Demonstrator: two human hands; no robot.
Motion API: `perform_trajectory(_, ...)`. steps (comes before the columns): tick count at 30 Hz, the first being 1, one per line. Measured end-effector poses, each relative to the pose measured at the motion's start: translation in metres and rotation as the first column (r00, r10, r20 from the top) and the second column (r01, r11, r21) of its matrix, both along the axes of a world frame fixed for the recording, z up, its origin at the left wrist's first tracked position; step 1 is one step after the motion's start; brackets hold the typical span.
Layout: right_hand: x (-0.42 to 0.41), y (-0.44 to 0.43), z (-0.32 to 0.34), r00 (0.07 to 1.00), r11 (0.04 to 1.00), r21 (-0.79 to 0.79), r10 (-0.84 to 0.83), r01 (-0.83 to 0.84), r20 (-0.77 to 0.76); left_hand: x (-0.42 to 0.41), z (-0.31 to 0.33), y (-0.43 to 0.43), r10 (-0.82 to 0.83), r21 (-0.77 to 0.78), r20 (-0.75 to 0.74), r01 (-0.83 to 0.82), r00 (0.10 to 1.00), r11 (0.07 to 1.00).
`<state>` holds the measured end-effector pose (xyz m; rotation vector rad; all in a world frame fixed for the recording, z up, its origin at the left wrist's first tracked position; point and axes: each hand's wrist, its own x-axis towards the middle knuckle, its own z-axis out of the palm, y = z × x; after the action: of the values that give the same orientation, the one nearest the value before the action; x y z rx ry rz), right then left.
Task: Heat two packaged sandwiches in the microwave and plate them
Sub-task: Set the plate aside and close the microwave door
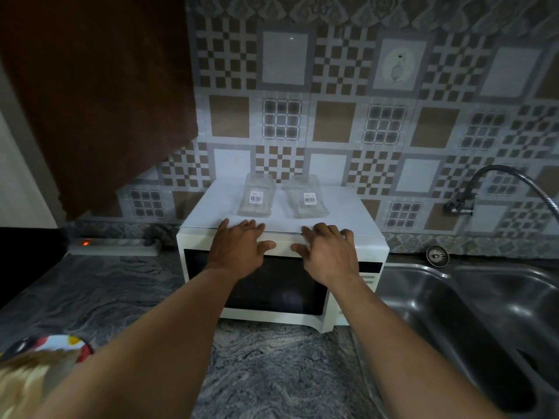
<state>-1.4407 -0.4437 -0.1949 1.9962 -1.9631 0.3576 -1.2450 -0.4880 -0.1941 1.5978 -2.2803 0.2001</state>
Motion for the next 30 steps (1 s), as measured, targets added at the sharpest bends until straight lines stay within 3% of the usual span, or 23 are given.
perform_trajectory(17,0.002,-0.005,-0.008,0.996,0.998,-0.068,0.009,-0.003,0.089,-0.009,-0.002,0.008,0.066,-0.005,-0.035,-0.066,0.997,0.998)
perform_trajectory(21,0.003,-0.003,-0.019,0.995,0.997,-0.079,0.032,-0.024,0.099,-0.012,-0.009,0.011,0.094,-0.029,0.037,-0.093,0.995,0.995)
perform_trajectory(24,0.0,0.001,-0.023,0.995,0.999,-0.025,0.043,-0.041,0.089,-0.016,-0.014,0.012,0.129,-0.04,0.098,-0.126,0.987,0.991)
perform_trajectory(30,-0.003,0.014,-0.025,0.998,0.999,0.04,0.013,-0.015,0.065,-0.029,-0.022,0.026,0.168,0.015,0.049,-0.169,0.985,0.986)
